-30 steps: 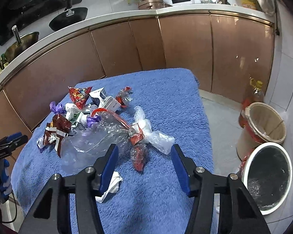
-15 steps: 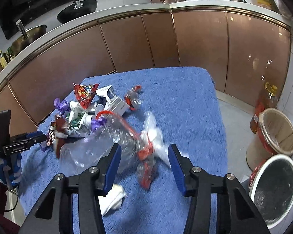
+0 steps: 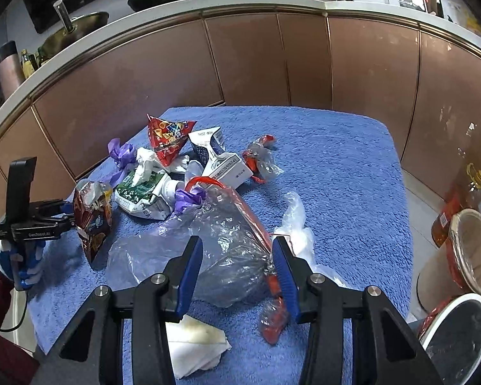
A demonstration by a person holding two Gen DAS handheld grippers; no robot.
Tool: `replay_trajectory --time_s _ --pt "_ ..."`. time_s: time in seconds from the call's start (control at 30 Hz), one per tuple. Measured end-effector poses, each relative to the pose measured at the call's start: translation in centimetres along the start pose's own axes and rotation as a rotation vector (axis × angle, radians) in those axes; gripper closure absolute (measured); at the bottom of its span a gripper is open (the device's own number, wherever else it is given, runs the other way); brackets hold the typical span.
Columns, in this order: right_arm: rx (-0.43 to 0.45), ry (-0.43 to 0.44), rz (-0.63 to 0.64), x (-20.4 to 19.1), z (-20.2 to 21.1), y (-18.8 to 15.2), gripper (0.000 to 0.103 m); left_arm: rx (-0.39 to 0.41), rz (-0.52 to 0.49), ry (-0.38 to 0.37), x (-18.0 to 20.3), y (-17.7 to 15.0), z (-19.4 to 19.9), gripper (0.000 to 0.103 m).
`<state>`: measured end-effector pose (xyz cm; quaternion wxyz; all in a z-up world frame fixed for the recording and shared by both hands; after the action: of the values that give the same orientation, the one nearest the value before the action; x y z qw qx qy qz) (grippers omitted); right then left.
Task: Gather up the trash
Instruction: 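Grasp the purple wrapper with the left tool while the right tool grasps the clear plastic bag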
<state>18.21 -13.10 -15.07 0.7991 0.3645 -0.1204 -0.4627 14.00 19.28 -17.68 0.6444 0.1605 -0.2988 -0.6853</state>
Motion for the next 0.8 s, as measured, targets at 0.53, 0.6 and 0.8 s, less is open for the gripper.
replay_trajectory --time_s 0.53,0.6,0.8 --pt "-0.122 0.097 0.042 -2.2 -2.0 -1.5 0.047 -0.021 0.025 -0.034 -0.7 -0.8 0.1 0.062" --pt "-0.127 0.074 0.054 -2.2 -1.8 -1.8 0.042 -0.018 0.029 -0.026 -0.7 -1.1 0.3 0.064" --pt "-0.107 0.027 0.043 -1.2 -1.0 -1.7 0.042 -0.01 0.049 0.0 -1.2 -1.7 0.5 0.074"
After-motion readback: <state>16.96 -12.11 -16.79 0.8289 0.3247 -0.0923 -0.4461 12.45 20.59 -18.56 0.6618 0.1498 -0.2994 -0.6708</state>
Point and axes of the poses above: each gripper's, at about its wrist camera, not at the fingertips, and z roughly against the way its jaws point, x to its right, y to its top, the point moved 2 cm from there along -z, roughly the way its jaws point
